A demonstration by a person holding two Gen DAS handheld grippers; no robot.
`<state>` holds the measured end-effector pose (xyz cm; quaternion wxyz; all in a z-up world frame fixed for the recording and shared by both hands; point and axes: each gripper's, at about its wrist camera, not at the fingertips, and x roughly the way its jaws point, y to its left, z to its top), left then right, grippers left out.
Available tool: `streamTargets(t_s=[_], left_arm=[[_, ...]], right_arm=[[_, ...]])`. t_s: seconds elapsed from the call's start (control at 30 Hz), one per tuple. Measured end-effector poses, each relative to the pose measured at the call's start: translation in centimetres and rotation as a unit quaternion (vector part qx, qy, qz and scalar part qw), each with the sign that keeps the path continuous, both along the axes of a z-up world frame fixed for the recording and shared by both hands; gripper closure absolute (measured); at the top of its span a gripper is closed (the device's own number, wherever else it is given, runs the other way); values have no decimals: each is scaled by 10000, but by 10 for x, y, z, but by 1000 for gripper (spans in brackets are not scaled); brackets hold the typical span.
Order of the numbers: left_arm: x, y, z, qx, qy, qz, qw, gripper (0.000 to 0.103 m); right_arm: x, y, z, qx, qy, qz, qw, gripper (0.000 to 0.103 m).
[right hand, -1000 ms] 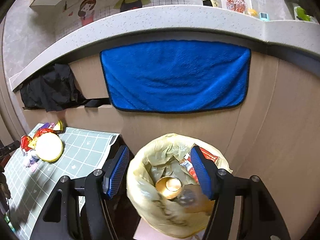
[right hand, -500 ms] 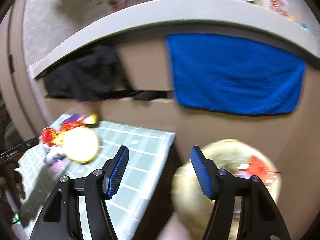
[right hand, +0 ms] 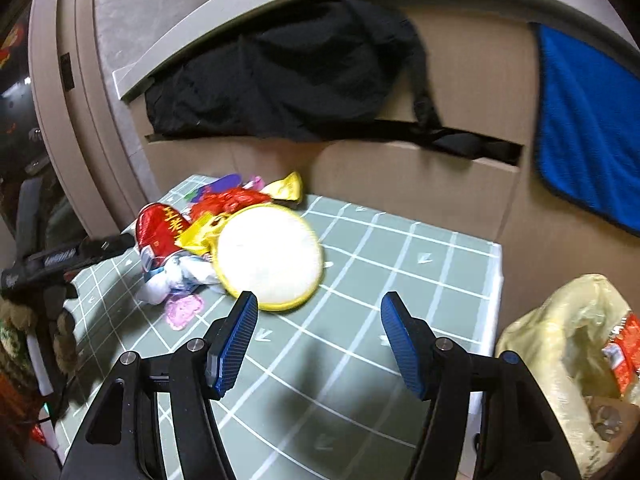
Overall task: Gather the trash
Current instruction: 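Grasp the red drink can with the left gripper while the right gripper grasps the sponge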
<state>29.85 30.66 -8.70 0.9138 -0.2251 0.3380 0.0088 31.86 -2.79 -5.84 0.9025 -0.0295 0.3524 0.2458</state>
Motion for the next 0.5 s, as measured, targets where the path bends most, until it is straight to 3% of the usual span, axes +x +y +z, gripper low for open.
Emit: streamTargets(t_s=[0.17, 0.37, 0.5], left_arm=[[25, 22, -11, -191, 202, 439, 9986, 30], [54, 21, -21, -371, 535, -210, 9977, 30], [58, 9, -25, -341, 716, -308, 9964, 31]], right_arm=[[4, 19, -7, 139, 255, 151, 9995, 41], [9, 29, 4, 67, 202, 190, 9996, 41], [22, 41, 9, 175, 283, 538, 9980, 41]])
